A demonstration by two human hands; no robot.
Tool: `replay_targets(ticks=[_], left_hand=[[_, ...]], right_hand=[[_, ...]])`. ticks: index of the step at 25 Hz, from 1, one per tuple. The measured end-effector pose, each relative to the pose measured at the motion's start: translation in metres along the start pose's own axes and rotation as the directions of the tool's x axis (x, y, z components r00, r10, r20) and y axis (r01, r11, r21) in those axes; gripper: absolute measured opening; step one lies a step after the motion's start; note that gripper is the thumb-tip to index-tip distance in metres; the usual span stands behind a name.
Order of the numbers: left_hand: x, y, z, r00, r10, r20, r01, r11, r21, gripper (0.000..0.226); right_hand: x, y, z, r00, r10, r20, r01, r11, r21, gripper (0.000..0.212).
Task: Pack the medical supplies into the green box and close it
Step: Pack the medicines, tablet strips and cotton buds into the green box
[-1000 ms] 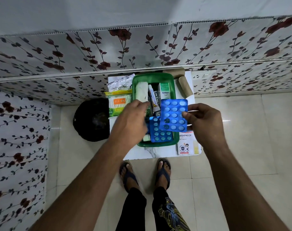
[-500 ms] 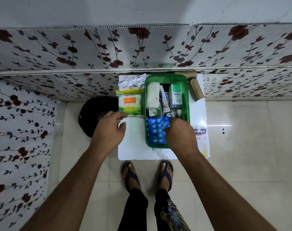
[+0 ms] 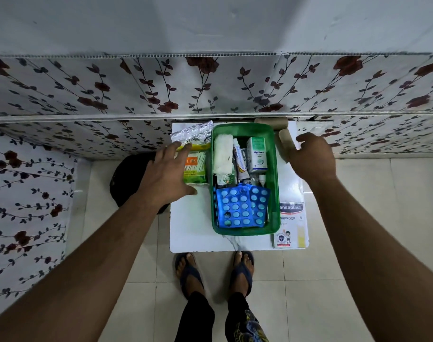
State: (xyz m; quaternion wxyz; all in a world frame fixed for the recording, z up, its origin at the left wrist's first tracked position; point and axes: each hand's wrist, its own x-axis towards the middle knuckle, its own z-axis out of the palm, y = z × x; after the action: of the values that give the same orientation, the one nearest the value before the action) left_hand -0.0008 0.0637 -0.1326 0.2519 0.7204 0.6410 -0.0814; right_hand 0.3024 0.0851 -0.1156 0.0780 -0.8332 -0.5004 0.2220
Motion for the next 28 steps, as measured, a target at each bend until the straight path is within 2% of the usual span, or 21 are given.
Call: replay_targets(ticks=[3,5,8,14,18,22,24,26,28], left_hand=[[0.009,0.001,0.004,0.998,0.052,-0.017,-0.047,0.975,0.217,0.119],[0.009,0.000,0.006,0.995,0.082,-0.060,-0.060,0.948,0.314,0.108],[0.008,-0.003,0.009,0.987,0.123,-0.108,-0.082,0.943,0.323,0.087],[0.010,-0.007,0.012,0.974,0.165,-0.158,-0.109,0.944,0.312,0.077],[0.004,-0.006,0.011,0.981,0.150,-0.124,-0.113,0.958,0.262,0.067],[-0.020,-0.003,-0.014,0.984,0.094,-0.149,-0.071,0.985,0.155,0.067],[-0.041,0.001,-0.034,0.981,0.021,-0.191,-0.015,0.999,0.030,0.075],[-0.062,0.017,-0.055,0.982,-0.022,-0.185,0.003,0.995,-0.104,0.090],[-0.072,0.050,-0.067,0.991,0.028,-0.132,-0.050,0.985,-0.165,0.102]], right_hand=[[0.014,0.000,0.014,0.998,0.001,0.065,-0.001,1.000,-0.001,0.048],[0.015,-0.003,0.015,0.999,0.007,0.050,-0.008,1.000,0.026,0.054],[0.012,-0.004,0.020,0.997,-0.006,0.078,0.004,1.000,0.027,0.055],[0.010,0.000,0.016,0.998,0.022,0.058,-0.025,0.999,0.047,0.055],[0.001,0.002,0.011,0.999,0.034,0.031,-0.036,0.995,0.096,0.066],[-0.015,0.001,-0.007,1.000,0.005,0.016,-0.008,0.985,0.172,0.047],[-0.030,-0.002,-0.018,0.999,-0.010,0.032,0.002,0.974,0.227,0.033],[-0.046,-0.003,-0.026,0.999,-0.009,0.047,-0.004,0.961,0.277,0.028],[-0.060,-0.001,-0.032,0.998,-0.008,0.056,-0.010,0.949,0.314,0.029]])
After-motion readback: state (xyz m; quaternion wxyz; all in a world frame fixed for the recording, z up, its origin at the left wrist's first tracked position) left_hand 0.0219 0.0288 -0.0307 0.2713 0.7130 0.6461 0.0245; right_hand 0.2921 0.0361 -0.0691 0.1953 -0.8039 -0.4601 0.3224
